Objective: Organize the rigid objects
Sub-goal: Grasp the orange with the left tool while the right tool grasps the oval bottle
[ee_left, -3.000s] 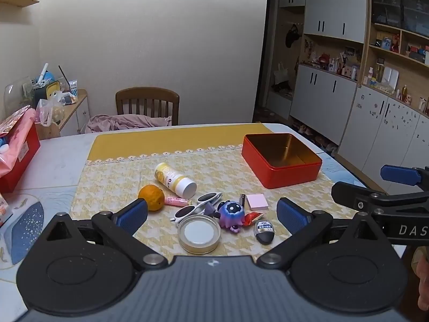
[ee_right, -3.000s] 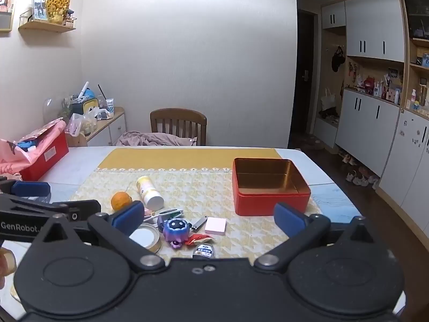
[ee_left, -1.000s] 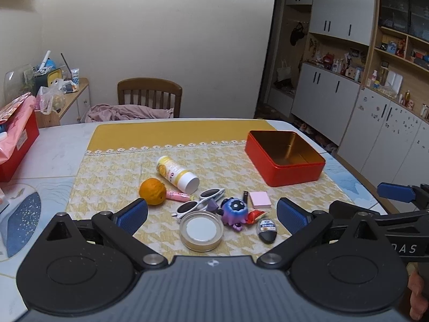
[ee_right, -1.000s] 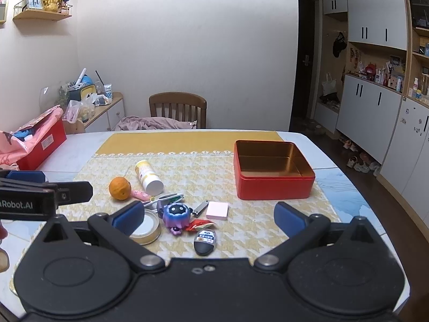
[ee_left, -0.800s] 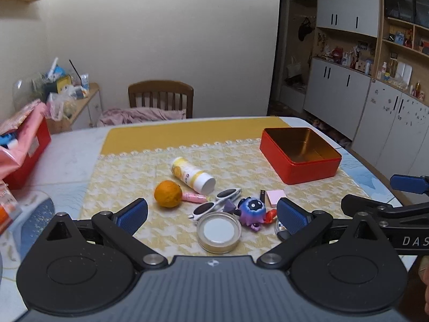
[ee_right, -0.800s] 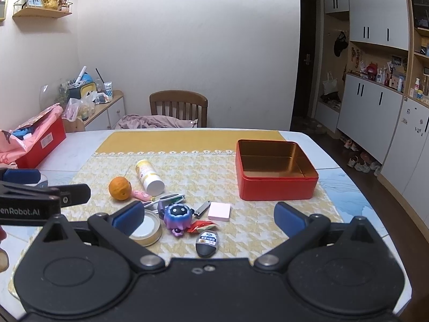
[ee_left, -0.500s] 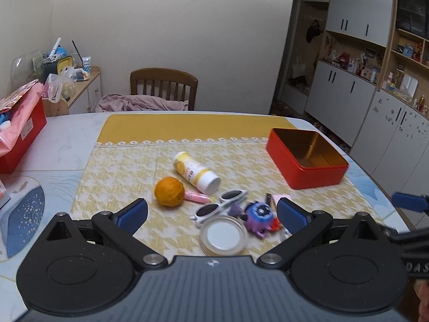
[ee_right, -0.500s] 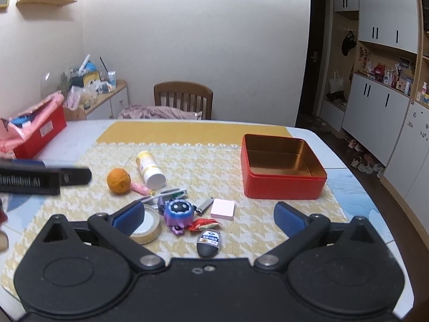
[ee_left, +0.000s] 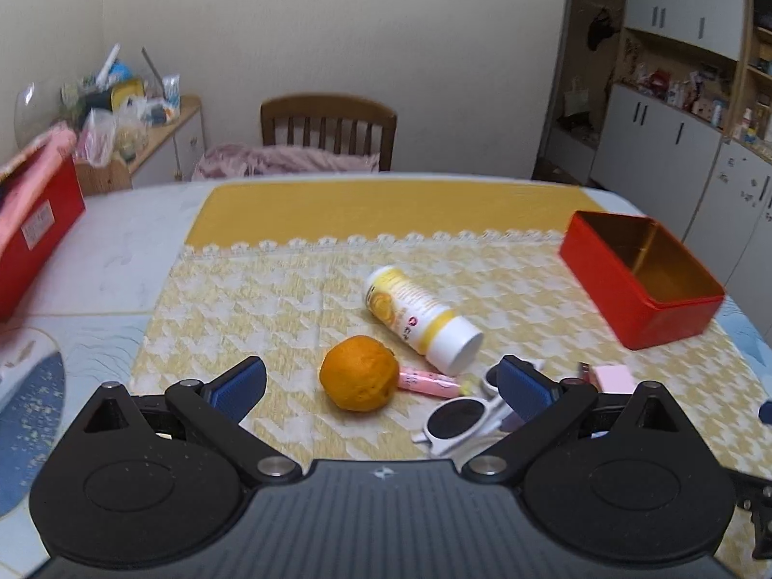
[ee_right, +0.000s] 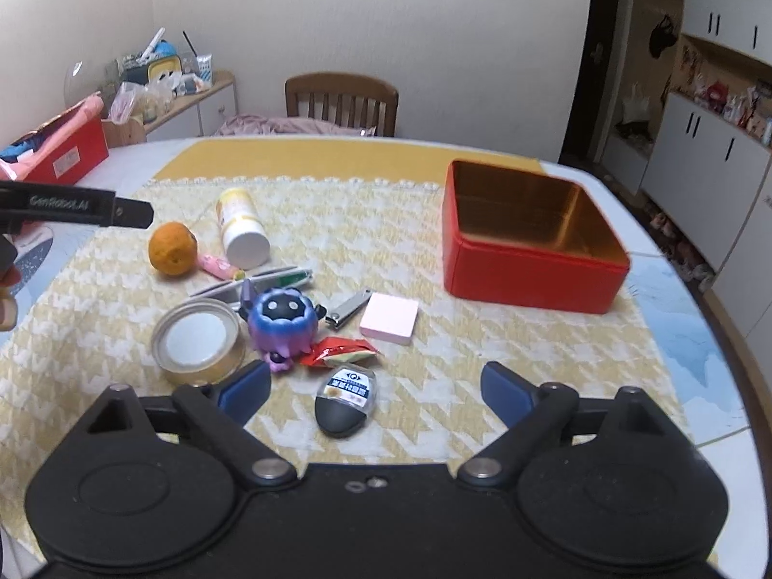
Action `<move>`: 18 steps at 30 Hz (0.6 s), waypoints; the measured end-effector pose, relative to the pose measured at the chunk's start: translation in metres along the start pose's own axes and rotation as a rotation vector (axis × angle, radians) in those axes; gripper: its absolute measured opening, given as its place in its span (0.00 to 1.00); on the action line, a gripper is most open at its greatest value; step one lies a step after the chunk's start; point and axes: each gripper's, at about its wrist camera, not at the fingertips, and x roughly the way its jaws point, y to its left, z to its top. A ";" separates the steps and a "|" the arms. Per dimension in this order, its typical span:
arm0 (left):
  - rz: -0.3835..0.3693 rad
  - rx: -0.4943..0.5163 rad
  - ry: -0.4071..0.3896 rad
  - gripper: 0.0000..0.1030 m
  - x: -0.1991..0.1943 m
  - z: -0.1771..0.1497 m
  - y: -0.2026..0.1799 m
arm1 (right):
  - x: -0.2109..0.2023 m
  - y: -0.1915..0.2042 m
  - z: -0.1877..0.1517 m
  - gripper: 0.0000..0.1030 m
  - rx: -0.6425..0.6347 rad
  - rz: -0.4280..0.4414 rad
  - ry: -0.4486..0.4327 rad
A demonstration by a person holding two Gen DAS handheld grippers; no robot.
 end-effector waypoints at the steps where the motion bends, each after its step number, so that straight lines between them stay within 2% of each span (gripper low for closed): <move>1: 0.000 0.000 0.007 0.99 0.008 0.001 0.001 | 0.007 -0.001 0.001 0.88 -0.004 0.014 0.010; 9: 0.042 -0.021 0.087 0.99 0.056 0.001 0.010 | 0.046 0.008 0.000 0.78 -0.062 0.076 0.099; 11: 0.055 -0.027 0.106 0.95 0.065 0.000 0.013 | 0.053 0.012 -0.001 0.76 -0.069 0.077 0.119; 13: 0.053 -0.037 0.131 0.84 0.074 -0.001 0.016 | 0.060 0.016 -0.002 0.72 -0.077 0.082 0.145; 15: 0.046 -0.052 0.149 0.81 0.079 -0.002 0.018 | 0.066 0.018 -0.001 0.67 -0.068 0.087 0.164; 18: 0.048 -0.031 0.154 0.81 0.084 -0.003 0.016 | 0.071 0.019 -0.001 0.65 -0.051 0.089 0.186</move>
